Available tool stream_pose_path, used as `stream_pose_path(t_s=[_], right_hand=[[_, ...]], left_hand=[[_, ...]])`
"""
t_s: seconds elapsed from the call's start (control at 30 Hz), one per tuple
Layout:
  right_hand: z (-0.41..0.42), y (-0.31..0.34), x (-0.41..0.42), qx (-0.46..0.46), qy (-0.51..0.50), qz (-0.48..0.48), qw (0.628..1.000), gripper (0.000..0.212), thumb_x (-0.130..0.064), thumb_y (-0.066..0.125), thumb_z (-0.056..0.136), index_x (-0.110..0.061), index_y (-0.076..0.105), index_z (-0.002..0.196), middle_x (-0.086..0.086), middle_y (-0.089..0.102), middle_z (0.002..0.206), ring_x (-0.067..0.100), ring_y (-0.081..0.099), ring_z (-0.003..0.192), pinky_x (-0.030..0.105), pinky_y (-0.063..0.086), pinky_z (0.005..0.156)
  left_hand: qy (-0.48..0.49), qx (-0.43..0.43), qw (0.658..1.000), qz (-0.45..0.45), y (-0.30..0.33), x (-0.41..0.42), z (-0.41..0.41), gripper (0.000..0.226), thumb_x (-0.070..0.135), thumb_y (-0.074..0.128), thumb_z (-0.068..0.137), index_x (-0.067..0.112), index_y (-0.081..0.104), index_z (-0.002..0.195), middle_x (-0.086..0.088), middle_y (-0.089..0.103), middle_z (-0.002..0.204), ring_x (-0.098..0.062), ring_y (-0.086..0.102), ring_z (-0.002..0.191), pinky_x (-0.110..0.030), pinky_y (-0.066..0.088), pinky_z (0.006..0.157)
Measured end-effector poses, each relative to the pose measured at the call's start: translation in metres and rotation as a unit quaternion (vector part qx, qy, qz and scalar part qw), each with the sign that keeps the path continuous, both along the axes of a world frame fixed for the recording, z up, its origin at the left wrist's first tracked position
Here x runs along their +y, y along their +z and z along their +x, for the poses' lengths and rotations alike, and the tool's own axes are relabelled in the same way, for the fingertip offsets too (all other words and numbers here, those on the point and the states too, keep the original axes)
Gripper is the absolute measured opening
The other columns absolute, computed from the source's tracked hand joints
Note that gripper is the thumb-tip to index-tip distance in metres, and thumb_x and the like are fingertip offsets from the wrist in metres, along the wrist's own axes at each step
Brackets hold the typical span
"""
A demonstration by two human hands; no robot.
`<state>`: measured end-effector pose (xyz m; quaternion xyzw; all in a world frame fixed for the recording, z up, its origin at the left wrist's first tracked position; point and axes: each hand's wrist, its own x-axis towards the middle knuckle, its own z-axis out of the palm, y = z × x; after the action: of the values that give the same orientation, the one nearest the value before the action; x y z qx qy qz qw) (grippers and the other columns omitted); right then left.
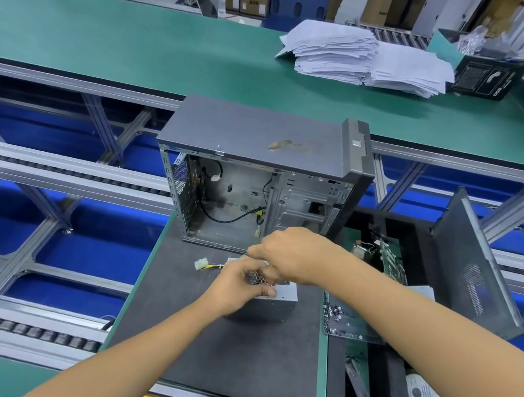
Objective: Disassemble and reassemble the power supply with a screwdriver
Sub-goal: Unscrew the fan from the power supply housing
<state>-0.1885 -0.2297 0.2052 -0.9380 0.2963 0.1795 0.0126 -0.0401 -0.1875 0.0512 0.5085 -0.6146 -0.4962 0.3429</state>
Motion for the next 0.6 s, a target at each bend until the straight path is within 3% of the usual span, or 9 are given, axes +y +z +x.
stream_pose_path(t_s=[0.07,0.17,0.27,0.4,0.47,0.6], right_hand=[[0.000,-0.002,-0.001,-0.004,-0.043,-0.008,0.999,0.013,-0.032,0.050,0.095,-0.019,0.050,0.098,0.002,0.055,0.076,0.030,0.057,0.067,0.034,0.035,0.050],[-0.006,0.000,-0.004,-0.026,-0.042,0.026,0.998,0.019,-0.037,0.052,0.090,-0.025,0.038,0.096,0.001,0.059,0.080,0.026,0.055,0.066,0.035,0.036,0.052],[-0.009,0.012,-0.007,-0.025,0.026,0.039,0.999,0.023,-0.027,0.056,0.084,-0.026,0.040,0.100,-0.001,0.056,0.089,0.024,0.054,0.068,0.035,0.037,0.052],[-0.010,0.014,-0.008,0.001,0.139,-0.047,0.989,0.018,-0.012,0.049,0.092,-0.023,0.045,0.106,0.000,0.053,0.086,0.027,0.050,0.062,0.031,0.022,0.046],[-0.008,0.013,-0.005,0.008,0.152,-0.058,0.987,0.013,-0.015,0.048,0.095,-0.021,0.047,0.106,0.001,0.055,0.083,0.027,0.050,0.062,0.031,0.022,0.046],[-0.002,0.010,0.003,0.029,0.087,-0.050,0.995,0.013,-0.024,0.049,0.095,-0.019,0.049,0.107,0.003,0.053,0.069,0.030,0.052,0.060,0.032,0.030,0.049]], left_hand=[[0.001,0.031,0.999,0.031,0.002,0.000,-0.003,0.011,0.017,0.084,0.076,0.021,0.076,0.082,0.003,0.075,0.090,-0.014,0.069,0.092,-0.037,0.059,0.085],[0.004,0.036,0.999,0.014,0.003,0.001,-0.007,0.008,0.015,0.082,0.077,0.016,0.074,0.080,0.003,0.077,0.086,-0.006,0.068,0.083,-0.022,0.054,0.074],[0.019,0.044,0.999,0.012,0.002,0.001,-0.004,0.012,0.013,0.082,0.076,0.014,0.071,0.073,0.000,0.076,0.084,-0.009,0.070,0.085,-0.028,0.057,0.075],[0.025,0.054,0.998,0.017,-0.002,0.002,-0.005,0.019,0.020,0.083,0.071,0.027,0.068,0.061,-0.003,0.076,0.085,-0.026,0.072,0.094,-0.043,0.061,0.084],[0.032,0.067,0.997,0.027,-0.004,0.002,-0.006,0.018,0.020,0.083,0.068,0.028,0.069,0.059,-0.004,0.076,0.085,-0.031,0.070,0.094,-0.041,0.061,0.082],[0.024,0.067,0.997,0.028,-0.006,0.002,-0.006,0.012,0.007,0.081,0.072,0.018,0.076,0.069,-0.010,0.074,0.090,-0.021,0.070,0.090,-0.031,0.059,0.080]])
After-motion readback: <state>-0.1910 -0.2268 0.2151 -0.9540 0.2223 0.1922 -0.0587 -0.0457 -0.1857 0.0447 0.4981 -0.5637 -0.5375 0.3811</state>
